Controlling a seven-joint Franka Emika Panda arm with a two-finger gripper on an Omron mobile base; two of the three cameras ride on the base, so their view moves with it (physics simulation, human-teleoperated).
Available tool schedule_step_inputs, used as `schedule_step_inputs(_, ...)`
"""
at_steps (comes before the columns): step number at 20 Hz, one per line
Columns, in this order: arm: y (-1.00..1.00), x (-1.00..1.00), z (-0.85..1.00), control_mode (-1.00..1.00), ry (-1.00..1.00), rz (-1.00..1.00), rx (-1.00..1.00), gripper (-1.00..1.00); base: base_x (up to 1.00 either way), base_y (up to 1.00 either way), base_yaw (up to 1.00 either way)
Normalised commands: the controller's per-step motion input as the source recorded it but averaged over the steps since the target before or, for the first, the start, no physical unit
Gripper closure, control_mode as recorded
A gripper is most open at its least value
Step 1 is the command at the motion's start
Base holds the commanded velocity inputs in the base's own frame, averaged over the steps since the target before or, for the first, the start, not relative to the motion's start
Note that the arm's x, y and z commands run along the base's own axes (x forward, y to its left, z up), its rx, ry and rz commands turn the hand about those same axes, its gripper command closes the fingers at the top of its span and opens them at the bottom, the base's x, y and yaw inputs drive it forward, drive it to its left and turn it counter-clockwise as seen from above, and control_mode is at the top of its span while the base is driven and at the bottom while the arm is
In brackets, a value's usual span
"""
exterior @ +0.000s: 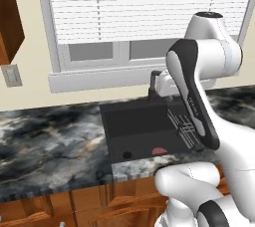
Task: Pick up the dish brush and soap dispenser from the sink, and place them back in the cabinet, and close the cabinet door.
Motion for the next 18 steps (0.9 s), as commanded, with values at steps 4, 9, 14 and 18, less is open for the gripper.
schedule_step_inputs(4, 0.08, 0.28, -0.01, -1.00, 0.00, 0.00, 0.00, -1.00, 0.00, 0.00, 0.00)
schedule_step_inputs(9, 0.05, 0.35, 0.00, -1.00, 0.00, 0.00, 0.00, -1.00, 0.00, 0.00, 0.00)
schedule_step_inputs(14, 0.01, 0.33, 0.00, -1.00, 0.02, 0.01, 0.02, -1.00, 0.00, 0.00, 0.00)
schedule_step_inputs(18, 0.00, 0.34, 0.00, -1.00, 0.04, 0.02, 0.03, -1.00, 0.00, 0.00, 0.00)
